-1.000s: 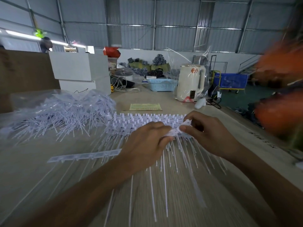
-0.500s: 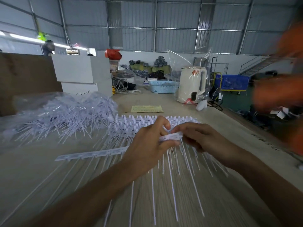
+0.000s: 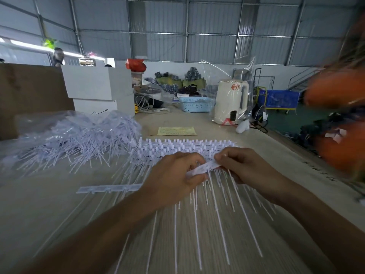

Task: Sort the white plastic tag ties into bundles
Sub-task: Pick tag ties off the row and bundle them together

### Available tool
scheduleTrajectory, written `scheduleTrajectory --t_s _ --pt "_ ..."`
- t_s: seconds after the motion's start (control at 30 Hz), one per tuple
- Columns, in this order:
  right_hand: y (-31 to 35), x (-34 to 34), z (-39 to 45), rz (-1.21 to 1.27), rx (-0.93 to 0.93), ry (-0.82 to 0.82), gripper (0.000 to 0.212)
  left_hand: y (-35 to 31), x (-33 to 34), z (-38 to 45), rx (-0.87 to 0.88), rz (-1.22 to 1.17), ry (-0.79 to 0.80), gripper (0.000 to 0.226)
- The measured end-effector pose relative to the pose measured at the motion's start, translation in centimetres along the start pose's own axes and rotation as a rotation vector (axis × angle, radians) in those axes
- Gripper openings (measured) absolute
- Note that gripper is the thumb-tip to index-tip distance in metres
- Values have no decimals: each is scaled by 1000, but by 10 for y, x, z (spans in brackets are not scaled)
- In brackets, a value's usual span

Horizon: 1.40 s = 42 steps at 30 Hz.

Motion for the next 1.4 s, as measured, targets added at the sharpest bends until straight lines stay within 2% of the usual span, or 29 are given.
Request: scheduleTrajectory --t_s 0.13,0.4,0.7,0.83,0.93,1.07,1.17,1.27,1.33,1.4 --pt "2 0 0 -28 -73 17 23 -3 0 -1 61 124 10 22" --pt "2 -2 0 -386 -214 1 13 -9 0 -6 24 189 10 25" --pt "0 1 -1 -383 -276 -18 22 -2 5 -5 14 156 54 30" --pt "0 6 -1 -483 -307 -32 24 -1 8 -5 -26 9 50 38" --pt "1 7 -2 -493 -293 -53 23 -1 5 -3 -5 15 -12 28" --pt "-4 4 -1 -319 -149 -25 13 -4 0 -4 80 106 -71 18" --pt "-11 2 2 -492 -161 -80 14 -9 -1 -7 192 185 -97 22" --pt "-15 -14 4 -648 -141 -254 22 -16 4 -9 327 232 -91 22" --pt "-19 -27 3 -565 -106 -286 18 -20 7 -9 313 158 -105 24" --pt "-18 -28 2 -404 -92 -218 19 -19 8 -8 206 29 -122 27"
Point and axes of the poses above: each hand's wrist, its own z-axis towards the middle knuckle, its own x-axis out of the palm, y = z × x, the point moved 2 cm from there along z, towards the middle knuckle, and after that the axes turned 4 degrees about -z, right-handed, at the moved point
